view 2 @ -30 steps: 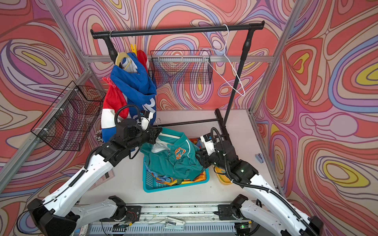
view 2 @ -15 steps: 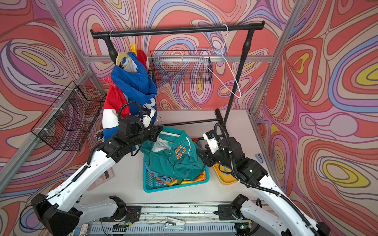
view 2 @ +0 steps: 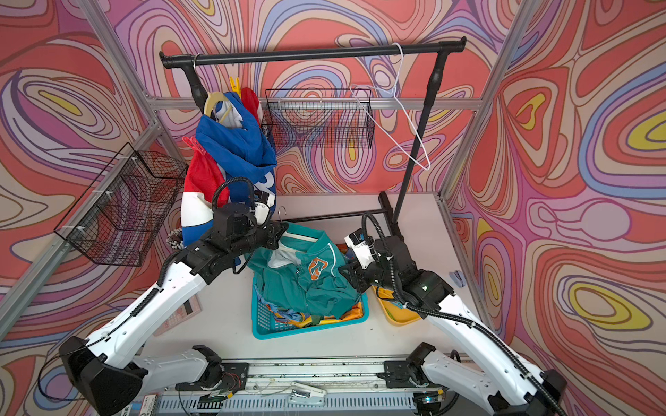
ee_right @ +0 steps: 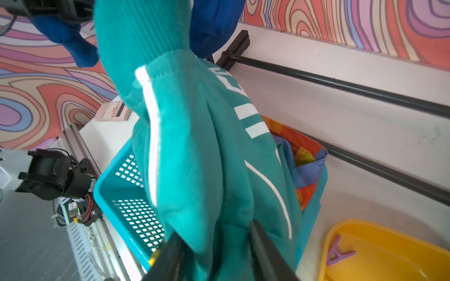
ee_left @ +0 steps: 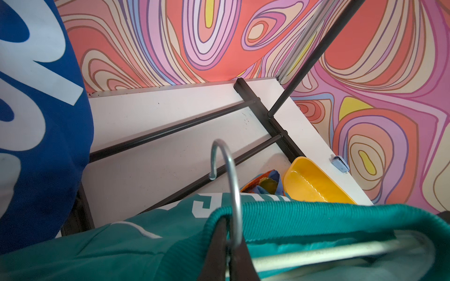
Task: Remove the clothespins securing jackets to the hanger
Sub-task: Remove the jacket from the hanger.
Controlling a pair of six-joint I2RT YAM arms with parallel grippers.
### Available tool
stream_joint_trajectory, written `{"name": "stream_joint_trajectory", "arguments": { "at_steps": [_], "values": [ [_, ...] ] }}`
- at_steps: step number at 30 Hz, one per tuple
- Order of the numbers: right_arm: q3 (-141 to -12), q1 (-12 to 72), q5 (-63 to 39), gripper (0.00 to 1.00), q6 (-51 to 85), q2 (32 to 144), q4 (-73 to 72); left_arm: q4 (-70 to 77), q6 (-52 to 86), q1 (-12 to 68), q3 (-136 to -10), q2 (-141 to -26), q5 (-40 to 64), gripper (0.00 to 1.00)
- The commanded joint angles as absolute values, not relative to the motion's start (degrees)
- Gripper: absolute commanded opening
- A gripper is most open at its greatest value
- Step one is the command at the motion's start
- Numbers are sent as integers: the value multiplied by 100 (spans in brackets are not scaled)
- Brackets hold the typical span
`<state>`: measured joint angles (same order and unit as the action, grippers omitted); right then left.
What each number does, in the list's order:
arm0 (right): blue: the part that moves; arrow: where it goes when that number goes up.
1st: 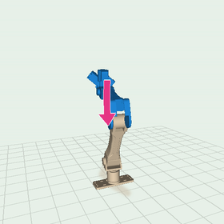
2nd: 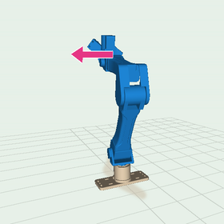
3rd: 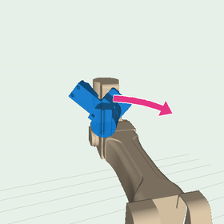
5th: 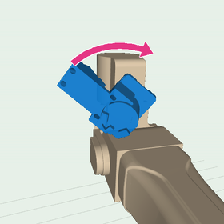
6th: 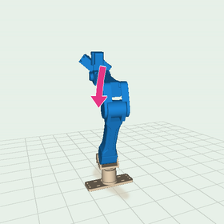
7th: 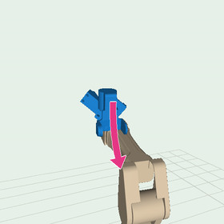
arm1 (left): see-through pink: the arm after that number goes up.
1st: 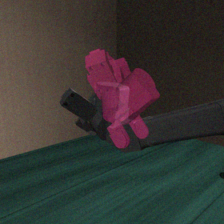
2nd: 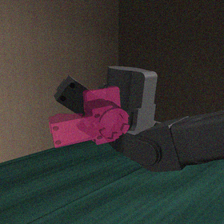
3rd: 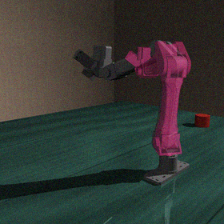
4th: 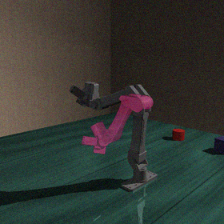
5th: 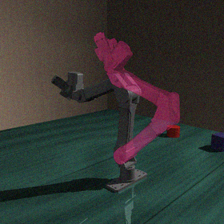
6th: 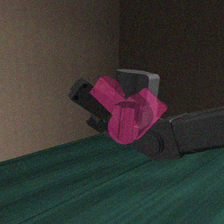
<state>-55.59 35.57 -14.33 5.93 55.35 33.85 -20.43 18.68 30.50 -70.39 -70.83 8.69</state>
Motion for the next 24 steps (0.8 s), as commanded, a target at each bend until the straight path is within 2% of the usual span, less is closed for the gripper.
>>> {"name": "stream_joint_trajectory", "arguments": {
  "at_steps": [1, 3, 5, 18, 24],
  "values": [
    [-5591, 3533, -1559, 22, 620, 5576, 3230, -1919, 1888, 3094, -7306, -7104, 864, 0],
    [-5511, 3538, -1341, 9, 623, 5422, 3306, -1938, 1862, 3085, -7295, -7055, 773, 0],
    [-5377, 3534, -1161, 0, 680, 5196, 3351, -1959, 1833, 3077, -7286, -7008, 716, 0],
    [-4514, 3424, -744, 0, 1822, 4716, 2900, -1573, 2384, 2595, -6985, -6664, 1680, 0],
    [-4140, 3260, -1329, 0, 2188, 4701, 2303, -1244, 2680, 2370, -6764, -6424, 1993, 0]
  ]
}}
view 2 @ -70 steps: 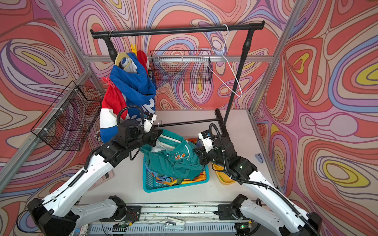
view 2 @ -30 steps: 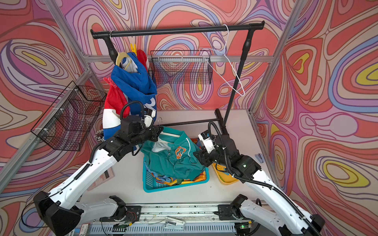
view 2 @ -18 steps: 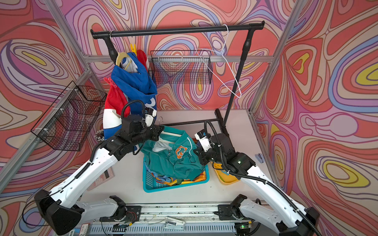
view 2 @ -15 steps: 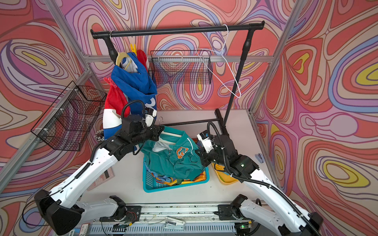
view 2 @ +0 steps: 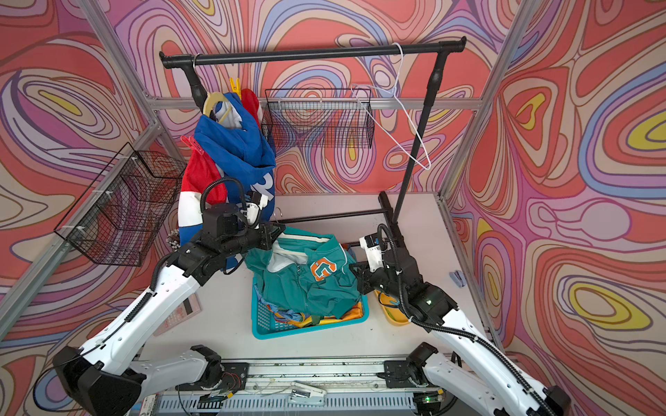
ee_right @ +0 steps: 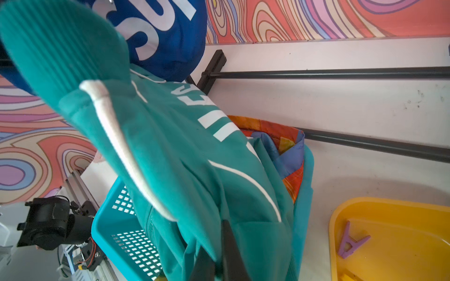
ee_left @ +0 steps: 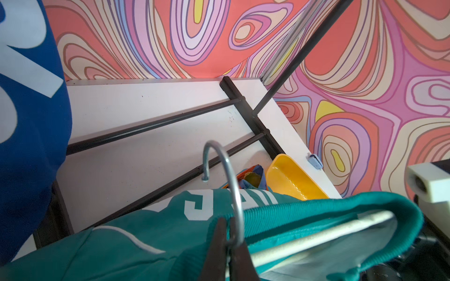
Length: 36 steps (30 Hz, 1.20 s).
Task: Remove the clothespins securing jackets to the hanger
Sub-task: Remove the jacket from the hanger.
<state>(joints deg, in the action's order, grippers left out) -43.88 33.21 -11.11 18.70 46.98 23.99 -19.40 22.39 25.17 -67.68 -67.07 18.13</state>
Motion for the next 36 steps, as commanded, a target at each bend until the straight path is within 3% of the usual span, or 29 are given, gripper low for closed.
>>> {"name": "stream_joint_trajectory", "arguments": {
  "at_steps": [1, 12, 21, 27, 31, 36],
  "values": [
    [-4060, 3266, -1466, 0, 2176, 4723, 2205, -1155, 2782, 2318, -6730, -6411, 2069, 0],
    [-3716, 3513, -1802, 0, 1772, 4896, 2053, -642, 3242, 2334, -6741, -6460, 2386, 0],
    [-4453, 4979, -479, 1, 1412, 6040, 2498, -509, 3184, 2982, -6699, -6684, 1974, 0],
    [-4423, 4979, 22, 48, 1459, 5241, 2680, -711, 3035, 3058, -6680, -6674, 1718, 0],
    [-4690, 4975, 429, 57, 1428, 4921, 3225, -696, 3030, 3059, -6604, -6675, 1643, 0],
    [-5250, 4980, 735, 59, 1330, 4708, 3721, -753, 2963, 3178, -6583, -6695, 1542, 0]
  ]
}}
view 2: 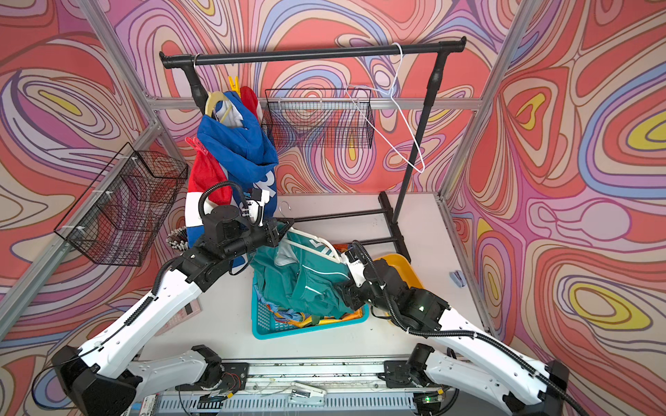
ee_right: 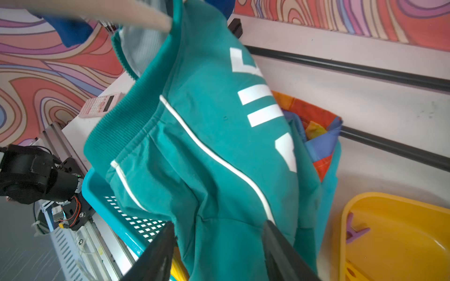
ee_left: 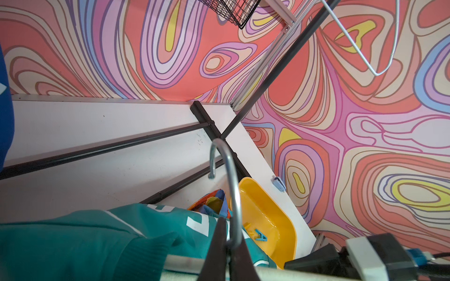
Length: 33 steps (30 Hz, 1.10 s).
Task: Remove the clothespins securing jackets to the hanger
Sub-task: Remove the jacket from the hanger.
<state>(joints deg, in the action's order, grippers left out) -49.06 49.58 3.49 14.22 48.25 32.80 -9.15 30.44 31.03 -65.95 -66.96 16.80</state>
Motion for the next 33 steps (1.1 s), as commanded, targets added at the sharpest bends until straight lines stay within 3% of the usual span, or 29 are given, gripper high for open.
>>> {"name": "stream_joint_trajectory", "arguments": {
  "at_steps": [1, 9, 19, 22, 32, 33],
  "values": [
    [-5381, 4976, 761, 59, 1304, 4687, 3806, -770, 2951, 3203, -6583, -6692, 1506, 0],
    [-6513, 4975, 563, 54, 1074, 4912, 4517, -953, 2826, 3459, -6617, -6845, 916, 0],
    [-6978, 4977, 592, 52, 809, 5178, 4623, -982, 2721, 3638, -6779, -7052, 713, 0],
    [-7055, 4978, 508, 43, 809, 5463, 4603, -1026, 2676, 3742, -6853, -7101, 571, 0],
    [-7034, 4978, 711, 0, 950, 5549, 4639, -917, 2678, 3867, -6951, -7163, 435, 0],
    [-7025, 4982, 743, 0, 949, 5508, 4639, -921, 2679, 3867, -6960, -7163, 457, 0]
  ]
}}
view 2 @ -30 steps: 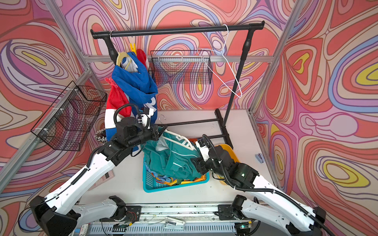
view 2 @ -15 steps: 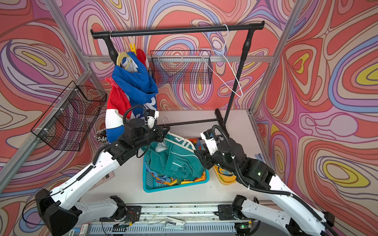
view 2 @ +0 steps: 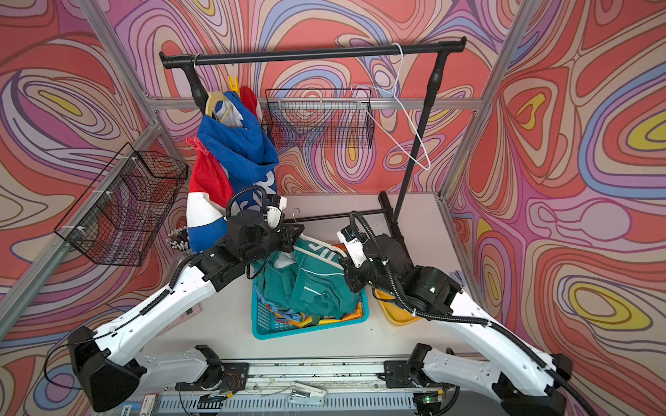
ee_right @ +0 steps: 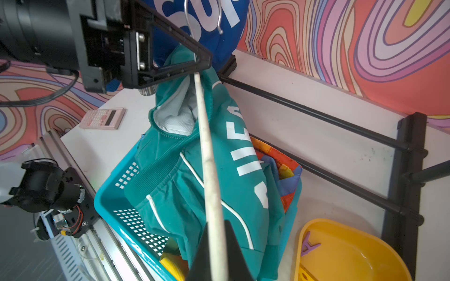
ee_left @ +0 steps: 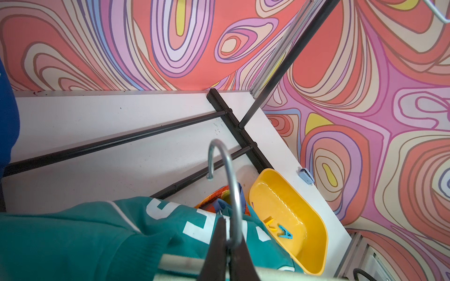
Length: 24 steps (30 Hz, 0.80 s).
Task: Remove the clothespins securing jackets to the hanger
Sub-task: Remove the jacket from the hanger.
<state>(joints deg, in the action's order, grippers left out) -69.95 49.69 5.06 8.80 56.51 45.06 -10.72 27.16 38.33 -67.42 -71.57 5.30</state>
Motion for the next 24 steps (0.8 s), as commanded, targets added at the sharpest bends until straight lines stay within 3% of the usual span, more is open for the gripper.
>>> {"name": "stream_joint_trajectory", "arguments": {
  "at_steps": [1, 3, 5, 10, 17, 24],
  "values": [
    [-7024, 4976, 800, 0, 949, 5463, 4640, -923, 2661, 3867, -6961, -7157, 486, 0],
    [-7044, 4979, 843, 0, 910, 5396, 4696, -940, 2650, 3867, -6946, -7106, 468, 4],
    [-7088, 4978, 892, 0, 843, 5355, 4793, -987, 2604, 3867, -6944, -7013, 389, 28],
    [-7150, 4975, 1093, 0, 666, 5305, 4995, -1458, 2334, 3867, -7242, -6787, 26, 57],
    [-7452, 4975, 1415, 0, 314, 5404, 5182, -2473, 2059, 3583, -8266, -7073, 237, 64],
    [-7829, 4983, 1206, 0, 74, 5613, 5282, -3234, 1976, 3516, -9406, -7909, 759, 63]
  ]
}}
